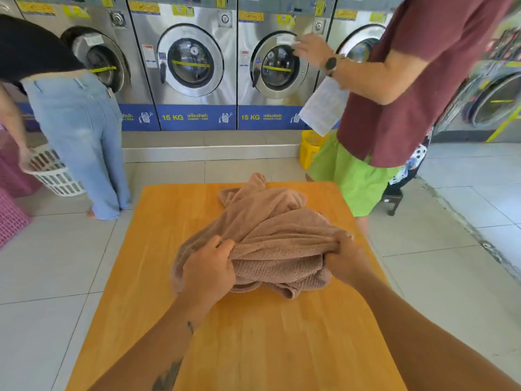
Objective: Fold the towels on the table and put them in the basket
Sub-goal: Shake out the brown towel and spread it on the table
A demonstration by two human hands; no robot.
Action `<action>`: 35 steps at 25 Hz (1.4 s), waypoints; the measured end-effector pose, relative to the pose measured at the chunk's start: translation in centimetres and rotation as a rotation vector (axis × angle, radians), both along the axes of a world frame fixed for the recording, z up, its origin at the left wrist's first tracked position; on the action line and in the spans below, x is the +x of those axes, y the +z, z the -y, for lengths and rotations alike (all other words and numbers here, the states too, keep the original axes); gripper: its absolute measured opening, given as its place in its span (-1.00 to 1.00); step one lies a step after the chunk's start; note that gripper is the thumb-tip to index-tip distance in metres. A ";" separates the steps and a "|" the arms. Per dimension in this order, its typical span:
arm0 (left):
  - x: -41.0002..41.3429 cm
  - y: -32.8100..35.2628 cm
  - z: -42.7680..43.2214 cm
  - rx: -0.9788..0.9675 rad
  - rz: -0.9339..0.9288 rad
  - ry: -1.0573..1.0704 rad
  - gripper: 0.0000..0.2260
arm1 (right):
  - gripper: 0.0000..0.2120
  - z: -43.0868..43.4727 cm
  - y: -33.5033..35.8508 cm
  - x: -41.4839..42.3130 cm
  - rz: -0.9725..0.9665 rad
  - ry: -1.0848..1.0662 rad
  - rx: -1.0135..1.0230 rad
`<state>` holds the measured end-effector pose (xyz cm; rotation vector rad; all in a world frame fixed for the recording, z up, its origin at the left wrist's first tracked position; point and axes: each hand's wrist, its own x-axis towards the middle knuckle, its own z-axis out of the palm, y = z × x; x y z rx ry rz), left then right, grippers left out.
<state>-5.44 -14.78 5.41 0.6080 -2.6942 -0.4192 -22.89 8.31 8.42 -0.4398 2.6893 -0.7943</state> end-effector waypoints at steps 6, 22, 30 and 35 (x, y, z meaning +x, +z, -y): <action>2.7 -0.3 2.4 -0.044 0.048 0.079 -0.66 | -0.72 1.2 4.4 1.5 -0.375 -0.090 -0.205; 1.1 -5.0 -5.0 -0.153 0.473 -0.157 -0.22 | -0.20 4.0 -8.2 9.3 -0.101 0.067 0.426; -1.8 -5.0 -0.4 -0.158 0.236 -0.094 -0.48 | -0.41 -3.3 -2.9 2.5 -0.418 0.311 0.193; -3.1 -3.7 0.4 -0.220 0.091 -0.096 -0.49 | -0.62 -6.8 1.2 -1.6 -0.603 0.095 0.020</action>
